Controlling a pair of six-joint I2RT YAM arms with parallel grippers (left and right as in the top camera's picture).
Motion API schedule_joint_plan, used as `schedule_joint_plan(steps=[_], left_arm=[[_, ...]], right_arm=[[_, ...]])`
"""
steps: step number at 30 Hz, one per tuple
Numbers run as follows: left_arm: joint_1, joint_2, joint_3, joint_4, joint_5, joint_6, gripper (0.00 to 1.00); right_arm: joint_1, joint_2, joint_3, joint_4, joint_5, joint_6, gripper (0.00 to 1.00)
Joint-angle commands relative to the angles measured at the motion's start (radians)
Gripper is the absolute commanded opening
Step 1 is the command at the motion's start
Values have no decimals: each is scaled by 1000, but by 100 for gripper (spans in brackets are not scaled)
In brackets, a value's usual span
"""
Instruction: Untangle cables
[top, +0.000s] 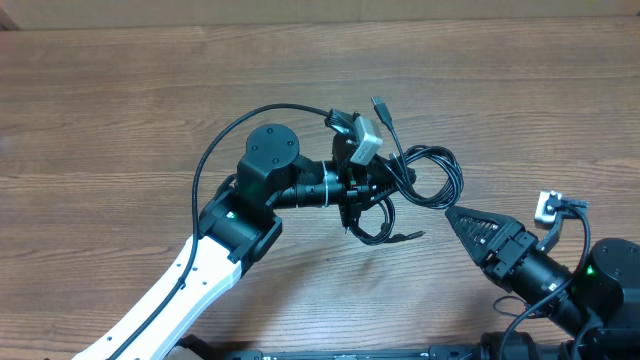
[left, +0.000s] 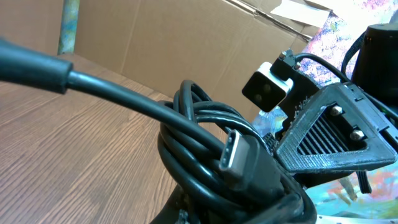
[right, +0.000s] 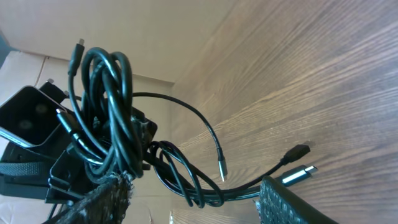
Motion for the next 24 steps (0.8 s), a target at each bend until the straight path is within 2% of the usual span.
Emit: schedule_joint_plan(steps=[1, 16, 24], left_arm=[[-2, 2, 17, 8, -1, 31, 4], [-2, 2, 17, 55, 100, 38, 4], [-17, 2, 17, 74, 104, 38, 4]], right_arm=[[-2, 5, 16, 17, -7, -32, 65], [-2, 8, 16, 24, 18, -28, 65], [-2, 11, 16, 24, 42, -28, 65]])
